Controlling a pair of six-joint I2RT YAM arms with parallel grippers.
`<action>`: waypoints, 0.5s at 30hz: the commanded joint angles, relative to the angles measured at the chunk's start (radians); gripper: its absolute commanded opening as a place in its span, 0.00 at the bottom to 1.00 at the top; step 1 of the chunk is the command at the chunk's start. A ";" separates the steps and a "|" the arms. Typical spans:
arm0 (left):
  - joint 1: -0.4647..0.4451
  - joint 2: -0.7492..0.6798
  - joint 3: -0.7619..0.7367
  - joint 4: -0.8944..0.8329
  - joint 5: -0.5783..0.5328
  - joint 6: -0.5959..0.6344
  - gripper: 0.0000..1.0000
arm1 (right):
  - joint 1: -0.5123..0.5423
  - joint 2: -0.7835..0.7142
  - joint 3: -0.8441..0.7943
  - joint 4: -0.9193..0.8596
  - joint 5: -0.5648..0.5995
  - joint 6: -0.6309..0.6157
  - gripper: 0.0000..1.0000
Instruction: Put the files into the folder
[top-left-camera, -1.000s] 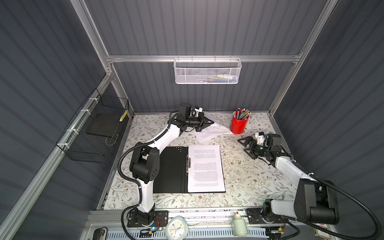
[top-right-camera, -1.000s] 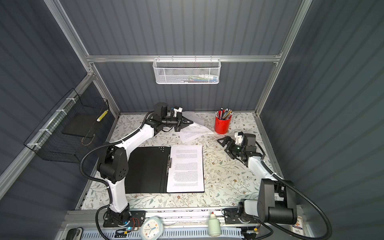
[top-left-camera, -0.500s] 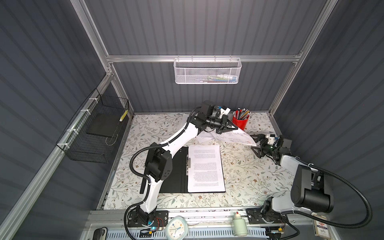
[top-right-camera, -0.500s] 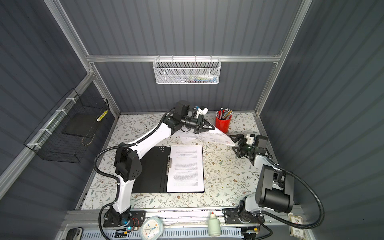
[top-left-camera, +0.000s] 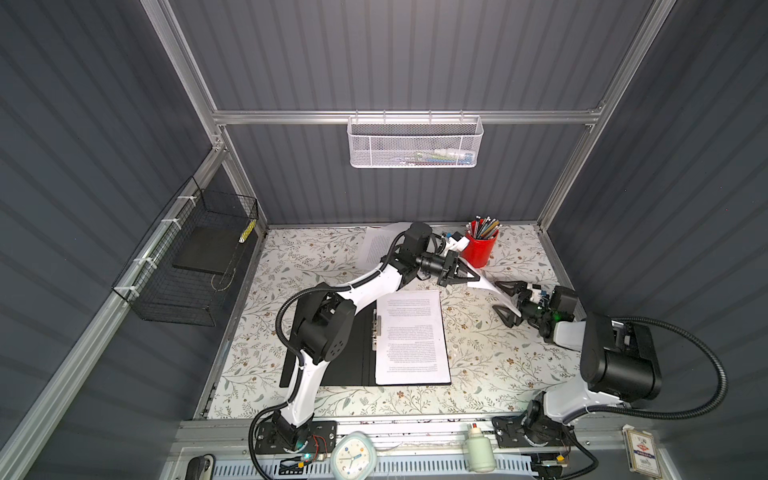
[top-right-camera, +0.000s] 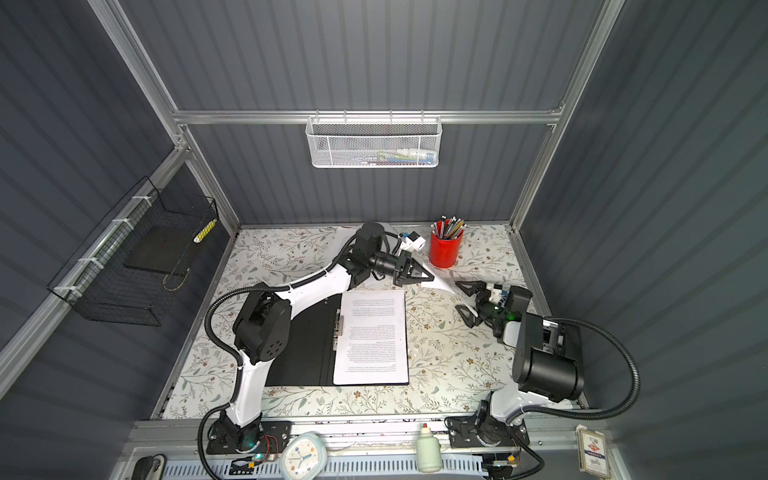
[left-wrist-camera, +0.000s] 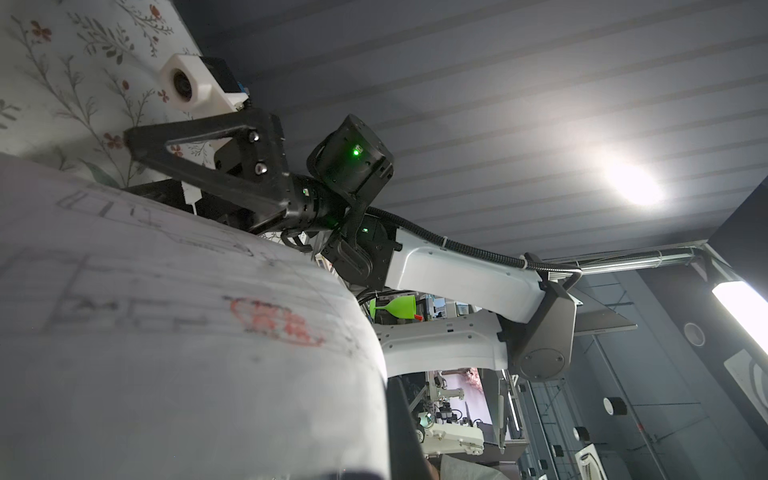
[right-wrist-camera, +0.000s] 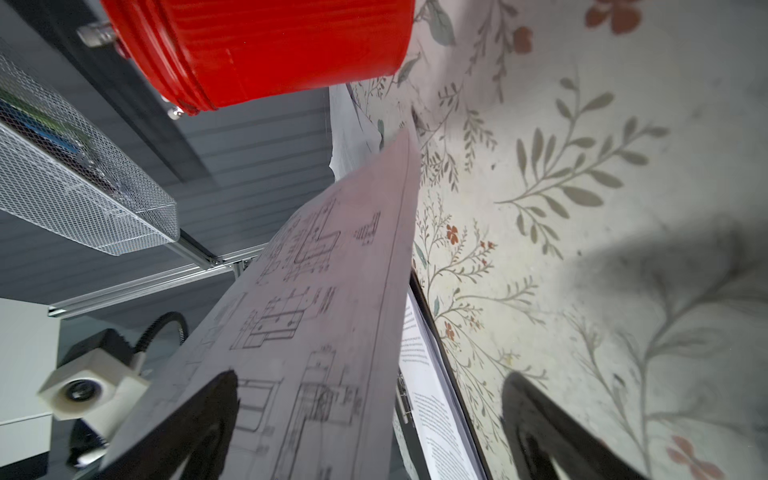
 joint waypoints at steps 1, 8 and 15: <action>0.016 -0.048 -0.110 0.306 0.059 -0.168 0.00 | 0.015 0.041 -0.017 0.209 -0.049 0.097 0.99; 0.032 0.012 -0.289 0.918 0.067 -0.654 0.00 | 0.054 0.136 0.005 0.348 -0.077 0.127 0.94; 0.045 -0.027 -0.426 0.827 0.092 -0.569 0.00 | 0.072 0.205 0.030 0.413 -0.096 0.103 0.91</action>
